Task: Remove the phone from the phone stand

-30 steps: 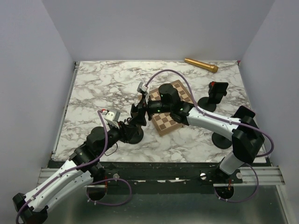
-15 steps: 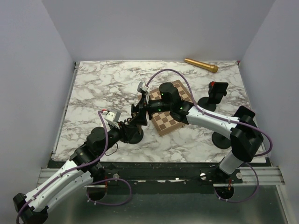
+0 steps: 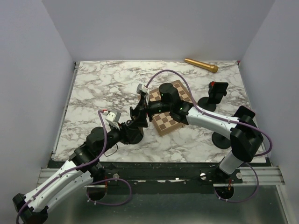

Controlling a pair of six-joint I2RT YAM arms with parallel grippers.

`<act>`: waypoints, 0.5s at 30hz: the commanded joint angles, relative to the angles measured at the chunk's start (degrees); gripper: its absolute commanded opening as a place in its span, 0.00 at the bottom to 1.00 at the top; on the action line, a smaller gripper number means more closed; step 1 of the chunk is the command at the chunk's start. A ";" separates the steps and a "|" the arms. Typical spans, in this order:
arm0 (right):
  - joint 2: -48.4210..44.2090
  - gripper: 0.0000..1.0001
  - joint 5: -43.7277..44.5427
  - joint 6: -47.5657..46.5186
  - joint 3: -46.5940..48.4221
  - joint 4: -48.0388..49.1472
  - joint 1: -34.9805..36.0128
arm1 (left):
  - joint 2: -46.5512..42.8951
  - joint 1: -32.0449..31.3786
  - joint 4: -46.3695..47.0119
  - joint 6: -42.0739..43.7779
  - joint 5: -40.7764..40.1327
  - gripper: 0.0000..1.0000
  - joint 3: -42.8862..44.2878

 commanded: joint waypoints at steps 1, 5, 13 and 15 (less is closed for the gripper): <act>-0.74 0.01 -20.68 9.72 -0.18 2.07 5.90 | -1.16 -0.69 -6.42 -2.77 5.91 0.61 -1.81; -1.07 0.01 -19.07 9.43 -0.53 1.60 5.88 | -3.60 -0.69 -7.61 -2.51 5.81 0.66 -1.74; -1.38 0.01 -8.25 11.31 -1.34 3.31 5.88 | -5.74 -0.69 -9.43 -1.54 5.39 0.76 -0.53; -1.75 0.01 -4.98 11.91 -1.45 3.30 5.89 | -6.15 -0.69 -9.92 -1.63 4.90 0.89 0.20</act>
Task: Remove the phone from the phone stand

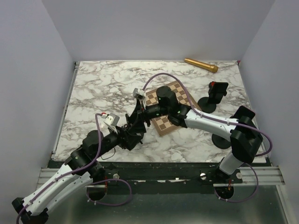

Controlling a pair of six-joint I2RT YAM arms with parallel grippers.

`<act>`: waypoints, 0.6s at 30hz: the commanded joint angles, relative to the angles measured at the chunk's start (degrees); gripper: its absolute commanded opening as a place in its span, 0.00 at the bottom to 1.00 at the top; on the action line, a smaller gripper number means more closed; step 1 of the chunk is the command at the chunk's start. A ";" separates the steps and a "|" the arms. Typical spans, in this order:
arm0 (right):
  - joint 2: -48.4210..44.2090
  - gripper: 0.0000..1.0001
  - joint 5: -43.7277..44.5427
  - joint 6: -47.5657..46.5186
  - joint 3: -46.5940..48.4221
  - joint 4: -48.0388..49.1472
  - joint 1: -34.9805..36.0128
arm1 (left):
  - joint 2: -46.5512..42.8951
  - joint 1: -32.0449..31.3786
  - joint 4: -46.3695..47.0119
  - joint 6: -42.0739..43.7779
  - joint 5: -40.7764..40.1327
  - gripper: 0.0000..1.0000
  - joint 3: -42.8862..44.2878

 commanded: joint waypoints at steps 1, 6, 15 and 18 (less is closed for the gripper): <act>-1.77 0.01 2.50 6.06 -0.91 0.99 3.24 | -0.27 -0.01 -4.92 0.69 -0.54 0.93 0.81; -2.46 0.01 7.82 7.24 -0.42 -1.04 3.23 | 1.05 0.06 -6.34 1.62 -0.84 0.99 5.60; -6.69 0.01 16.42 8.90 -1.73 -3.96 3.25 | 1.16 0.01 -10.28 1.95 -4.26 0.98 9.82; -8.25 0.01 16.80 10.12 -1.91 -4.52 3.27 | 0.51 0.01 -9.86 1.77 -2.91 0.99 9.79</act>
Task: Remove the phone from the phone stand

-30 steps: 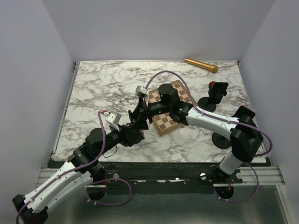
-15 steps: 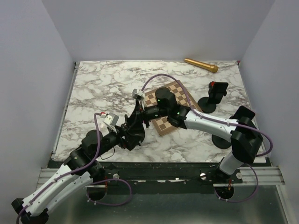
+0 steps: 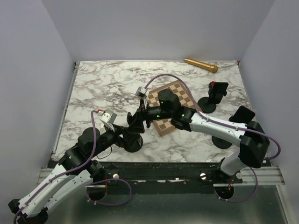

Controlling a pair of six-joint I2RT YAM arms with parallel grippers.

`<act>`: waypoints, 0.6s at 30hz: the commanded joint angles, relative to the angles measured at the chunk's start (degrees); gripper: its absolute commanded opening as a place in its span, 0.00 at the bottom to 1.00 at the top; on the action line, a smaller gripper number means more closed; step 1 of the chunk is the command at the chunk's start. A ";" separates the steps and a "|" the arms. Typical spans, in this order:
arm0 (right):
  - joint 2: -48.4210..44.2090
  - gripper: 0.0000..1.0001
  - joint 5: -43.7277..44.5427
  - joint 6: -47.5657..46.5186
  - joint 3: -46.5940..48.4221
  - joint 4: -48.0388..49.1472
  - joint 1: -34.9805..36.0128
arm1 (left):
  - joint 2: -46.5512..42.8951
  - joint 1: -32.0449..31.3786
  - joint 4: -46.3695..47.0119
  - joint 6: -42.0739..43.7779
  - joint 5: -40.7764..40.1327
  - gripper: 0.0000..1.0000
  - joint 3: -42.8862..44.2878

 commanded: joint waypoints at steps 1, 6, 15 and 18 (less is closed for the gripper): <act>-4.37 0.01 3.67 2.66 -0.72 -0.33 0.39 | -1.16 0.07 -1.33 0.19 -0.20 0.98 1.64; -7.06 0.01 4.97 4.41 -0.63 -1.09 0.43 | -0.97 0.02 -4.94 1.52 -1.52 0.99 4.98; -7.59 0.01 23.29 8.00 3.87 -9.38 0.43 | 1.06 0.01 -5.12 5.38 -5.99 0.94 12.90; -7.27 0.01 35.02 11.01 6.27 -15.98 0.40 | 4.16 0.01 -4.42 4.65 -6.16 0.82 15.85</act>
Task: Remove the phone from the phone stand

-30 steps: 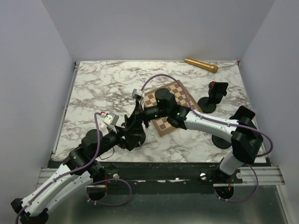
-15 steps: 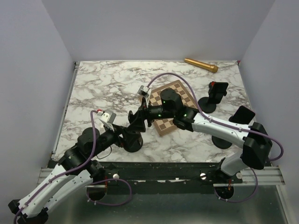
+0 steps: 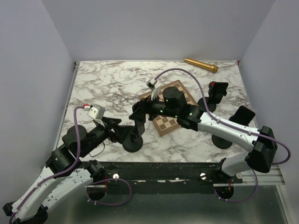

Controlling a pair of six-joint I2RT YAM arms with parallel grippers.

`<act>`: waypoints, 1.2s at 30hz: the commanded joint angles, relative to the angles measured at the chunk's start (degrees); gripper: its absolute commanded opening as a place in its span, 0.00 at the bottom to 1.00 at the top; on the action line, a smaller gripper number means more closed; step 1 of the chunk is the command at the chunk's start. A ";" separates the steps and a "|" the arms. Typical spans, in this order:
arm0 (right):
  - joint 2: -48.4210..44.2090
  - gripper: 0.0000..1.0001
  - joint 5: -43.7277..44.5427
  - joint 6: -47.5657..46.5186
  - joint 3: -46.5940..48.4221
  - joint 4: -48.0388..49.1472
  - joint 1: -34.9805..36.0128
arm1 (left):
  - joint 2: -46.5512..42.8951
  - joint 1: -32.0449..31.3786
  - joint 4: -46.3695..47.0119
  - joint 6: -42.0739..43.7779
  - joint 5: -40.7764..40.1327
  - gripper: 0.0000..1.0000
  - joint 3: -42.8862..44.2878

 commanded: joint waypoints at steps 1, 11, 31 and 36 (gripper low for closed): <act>-0.93 0.01 21.11 6.38 5.23 -8.40 0.36 | 4.65 0.02 1.29 0.60 -1.83 0.77 4.43; -1.79 0.01 34.13 15.65 9.54 -12.44 0.31 | 19.40 0.09 5.22 1.40 0.75 0.70 11.17; -6.07 0.01 32.15 15.90 6.85 -9.89 0.31 | 30.75 0.20 9.24 4.21 1.52 0.32 14.32; -7.19 0.01 29.34 14.83 5.37 -8.05 0.31 | 29.23 0.19 12.99 5.02 4.18 0.20 12.82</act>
